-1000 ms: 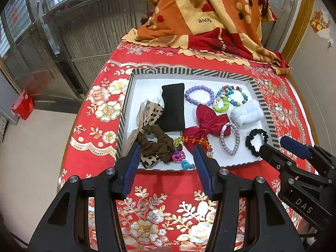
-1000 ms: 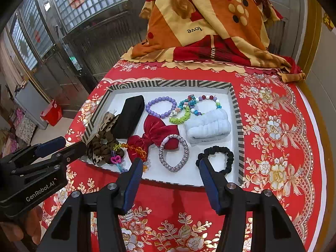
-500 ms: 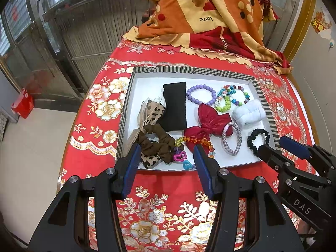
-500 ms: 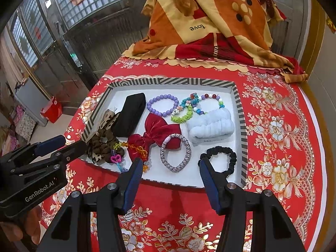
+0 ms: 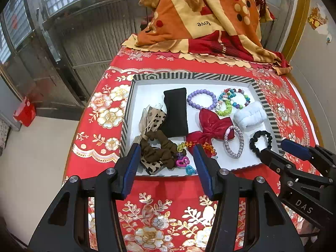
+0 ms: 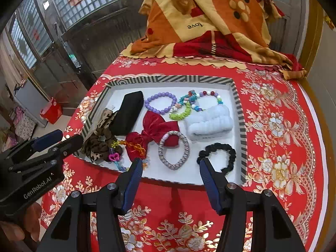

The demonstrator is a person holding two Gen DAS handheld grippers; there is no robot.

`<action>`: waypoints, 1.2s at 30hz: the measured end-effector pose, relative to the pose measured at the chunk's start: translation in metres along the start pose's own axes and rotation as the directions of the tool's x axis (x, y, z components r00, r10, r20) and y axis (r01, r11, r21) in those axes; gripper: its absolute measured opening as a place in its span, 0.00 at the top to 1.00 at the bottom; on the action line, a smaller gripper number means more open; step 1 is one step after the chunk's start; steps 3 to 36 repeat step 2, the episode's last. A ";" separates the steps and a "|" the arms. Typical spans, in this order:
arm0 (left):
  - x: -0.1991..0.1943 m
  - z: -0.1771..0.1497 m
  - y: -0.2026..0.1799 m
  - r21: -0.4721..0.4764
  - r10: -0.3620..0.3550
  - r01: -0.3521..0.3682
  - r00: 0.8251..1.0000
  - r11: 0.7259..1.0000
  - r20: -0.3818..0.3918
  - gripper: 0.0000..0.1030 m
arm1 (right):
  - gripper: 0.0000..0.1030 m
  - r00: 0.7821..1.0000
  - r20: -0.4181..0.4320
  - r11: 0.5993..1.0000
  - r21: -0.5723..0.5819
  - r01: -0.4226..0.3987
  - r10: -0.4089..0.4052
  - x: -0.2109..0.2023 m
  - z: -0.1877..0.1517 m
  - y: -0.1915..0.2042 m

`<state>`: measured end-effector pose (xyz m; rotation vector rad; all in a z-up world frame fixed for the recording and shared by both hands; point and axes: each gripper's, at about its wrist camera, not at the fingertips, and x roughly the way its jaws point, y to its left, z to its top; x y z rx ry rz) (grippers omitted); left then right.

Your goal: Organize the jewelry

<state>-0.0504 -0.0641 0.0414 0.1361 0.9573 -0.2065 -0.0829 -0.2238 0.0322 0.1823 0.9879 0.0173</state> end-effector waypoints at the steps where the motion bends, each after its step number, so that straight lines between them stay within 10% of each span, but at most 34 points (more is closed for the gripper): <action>1: 0.000 0.000 0.000 0.001 -0.002 0.002 1.000 1.000 -0.002 0.50 | 0.47 1.000 0.009 1.000 0.007 0.002 -0.002 -0.002 -0.002 -0.004; 36: 0.001 0.000 0.000 0.002 -0.005 0.005 1.000 1.000 -0.006 0.50 | 0.47 1.000 0.020 1.000 0.017 0.005 -0.005 -0.006 -0.004 -0.009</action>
